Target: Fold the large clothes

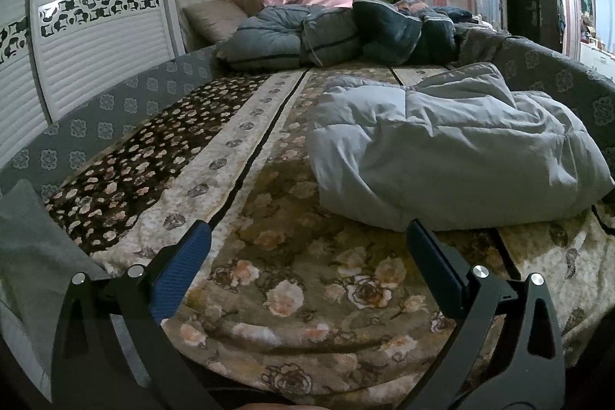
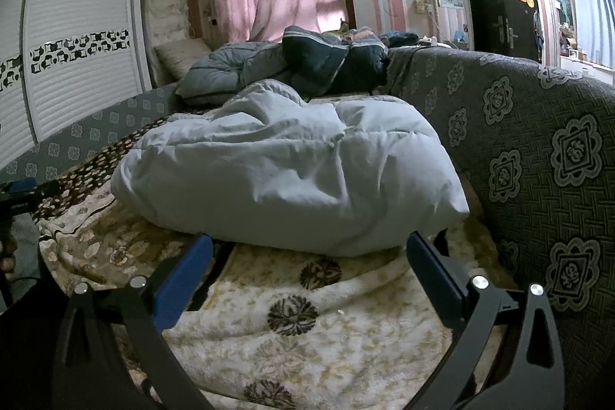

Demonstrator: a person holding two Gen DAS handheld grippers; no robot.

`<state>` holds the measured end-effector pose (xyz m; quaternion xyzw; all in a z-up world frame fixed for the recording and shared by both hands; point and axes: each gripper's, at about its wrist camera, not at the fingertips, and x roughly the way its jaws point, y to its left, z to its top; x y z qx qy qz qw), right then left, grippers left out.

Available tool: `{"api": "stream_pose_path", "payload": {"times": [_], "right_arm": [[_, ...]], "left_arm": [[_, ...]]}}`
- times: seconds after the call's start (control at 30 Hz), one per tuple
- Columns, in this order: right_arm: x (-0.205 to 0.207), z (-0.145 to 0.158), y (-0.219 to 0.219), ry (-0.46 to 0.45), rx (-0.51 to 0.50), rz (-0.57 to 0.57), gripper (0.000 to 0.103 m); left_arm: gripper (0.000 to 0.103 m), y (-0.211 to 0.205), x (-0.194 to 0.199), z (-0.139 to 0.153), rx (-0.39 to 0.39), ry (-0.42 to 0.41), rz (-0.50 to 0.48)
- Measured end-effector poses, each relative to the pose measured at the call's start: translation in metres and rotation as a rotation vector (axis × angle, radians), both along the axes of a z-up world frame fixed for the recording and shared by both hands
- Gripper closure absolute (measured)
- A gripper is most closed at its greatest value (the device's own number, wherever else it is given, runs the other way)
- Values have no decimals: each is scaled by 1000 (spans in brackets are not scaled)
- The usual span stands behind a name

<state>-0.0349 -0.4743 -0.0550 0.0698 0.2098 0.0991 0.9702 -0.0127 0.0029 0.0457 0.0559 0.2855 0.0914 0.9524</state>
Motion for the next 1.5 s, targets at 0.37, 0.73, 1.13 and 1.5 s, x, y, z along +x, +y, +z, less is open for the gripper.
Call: {"api": "stream_pose_path", "payload": {"times": [0.37, 0.73, 1.13, 1.5], "right_arm": [[1, -1, 1, 3, 2, -3, 2], [2, -1, -4, 4, 18, -13, 2], [5, -2, -11, 5, 45, 10, 2], [9, -4, -15, 16, 61, 13, 2]], "left_arm": [[3, -1, 2, 5, -4, -8, 7], [3, 2, 3, 8, -4, -13, 22], [3, 10, 7, 13, -21, -3, 97], [3, -3, 11, 14, -9, 10, 90]]}}
